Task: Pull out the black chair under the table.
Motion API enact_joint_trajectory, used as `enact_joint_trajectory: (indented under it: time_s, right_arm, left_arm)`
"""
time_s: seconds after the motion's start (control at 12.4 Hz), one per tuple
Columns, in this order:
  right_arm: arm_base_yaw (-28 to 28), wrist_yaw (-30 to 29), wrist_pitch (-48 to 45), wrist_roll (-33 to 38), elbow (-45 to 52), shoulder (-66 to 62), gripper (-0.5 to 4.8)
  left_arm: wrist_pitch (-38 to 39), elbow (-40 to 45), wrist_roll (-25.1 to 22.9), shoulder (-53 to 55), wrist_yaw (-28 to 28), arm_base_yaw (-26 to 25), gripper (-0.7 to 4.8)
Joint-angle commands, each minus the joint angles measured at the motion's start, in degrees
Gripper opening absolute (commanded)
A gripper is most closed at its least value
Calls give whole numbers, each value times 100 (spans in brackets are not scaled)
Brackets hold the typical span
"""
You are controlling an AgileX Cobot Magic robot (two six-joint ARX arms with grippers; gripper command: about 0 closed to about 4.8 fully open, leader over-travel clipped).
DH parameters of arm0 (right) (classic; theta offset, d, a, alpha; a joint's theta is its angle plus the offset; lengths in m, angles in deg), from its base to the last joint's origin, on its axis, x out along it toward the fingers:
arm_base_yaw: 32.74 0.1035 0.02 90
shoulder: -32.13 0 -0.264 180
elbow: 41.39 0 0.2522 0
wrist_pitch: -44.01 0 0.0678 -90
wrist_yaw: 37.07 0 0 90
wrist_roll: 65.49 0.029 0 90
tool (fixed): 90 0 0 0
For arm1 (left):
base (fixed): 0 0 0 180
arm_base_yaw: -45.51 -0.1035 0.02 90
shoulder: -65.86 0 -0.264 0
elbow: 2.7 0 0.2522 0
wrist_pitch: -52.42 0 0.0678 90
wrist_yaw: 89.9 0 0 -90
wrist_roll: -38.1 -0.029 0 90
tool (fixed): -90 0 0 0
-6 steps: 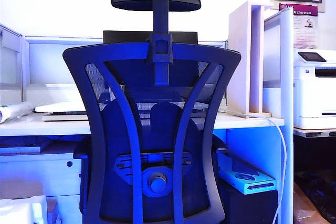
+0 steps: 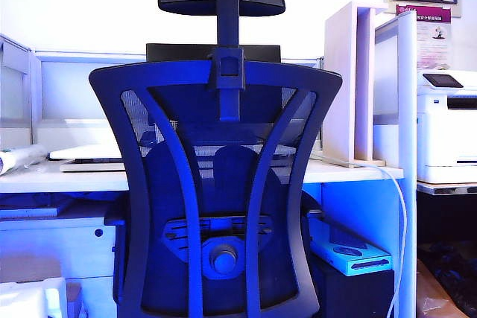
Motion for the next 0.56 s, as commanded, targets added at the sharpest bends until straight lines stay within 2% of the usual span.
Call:
enact_joint_trajectory:
  time_s: [0.08, 0.32, 0.4, 0.48, 0.56]
  right_arm:
    - [2, 15, 9, -11, 20, 17, -5]
    - [2, 13, 9, -11, 20, 17, -5]
    - [2, -4, 9, -11, 20, 17, -6]
    - [4, -26, 9, -9, 20, 20, -5]
    - [4, -70, 2, -4, 20, 20, -5]
  left_arm:
    - [50, 13, 20, 2, -389, -4, 21]
    - [-293, 4, 20, 2, -1296, -4, 21]
    - [-863, 4, 26, 2, -2000, -4, 22]
    - [-1478, 4, 323, 2, -2452, -4, 22]
    - [-1709, 4, 514, 2, -2551, -2, 23]
